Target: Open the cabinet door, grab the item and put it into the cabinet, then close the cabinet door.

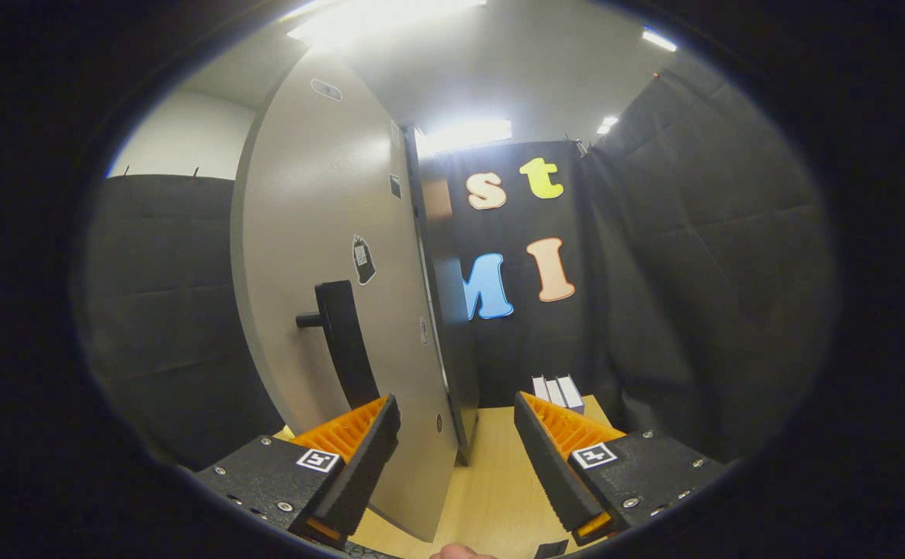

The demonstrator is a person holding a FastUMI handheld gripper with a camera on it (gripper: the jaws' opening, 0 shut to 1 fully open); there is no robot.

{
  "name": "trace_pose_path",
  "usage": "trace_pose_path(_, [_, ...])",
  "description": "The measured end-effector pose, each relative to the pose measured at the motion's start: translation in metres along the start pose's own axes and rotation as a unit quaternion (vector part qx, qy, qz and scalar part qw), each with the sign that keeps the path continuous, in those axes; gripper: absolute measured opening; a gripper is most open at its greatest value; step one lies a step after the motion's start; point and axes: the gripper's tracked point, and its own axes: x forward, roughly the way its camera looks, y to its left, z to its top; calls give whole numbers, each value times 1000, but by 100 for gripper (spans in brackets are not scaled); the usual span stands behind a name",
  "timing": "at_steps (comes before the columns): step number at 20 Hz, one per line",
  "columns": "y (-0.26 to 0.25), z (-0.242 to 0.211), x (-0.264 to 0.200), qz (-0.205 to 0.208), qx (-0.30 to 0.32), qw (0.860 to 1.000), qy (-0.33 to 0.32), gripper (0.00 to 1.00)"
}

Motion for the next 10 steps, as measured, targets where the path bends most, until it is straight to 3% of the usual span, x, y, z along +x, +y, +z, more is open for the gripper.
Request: trace_pose_path(10, [47,-5,3,37,-1,999,7,92])
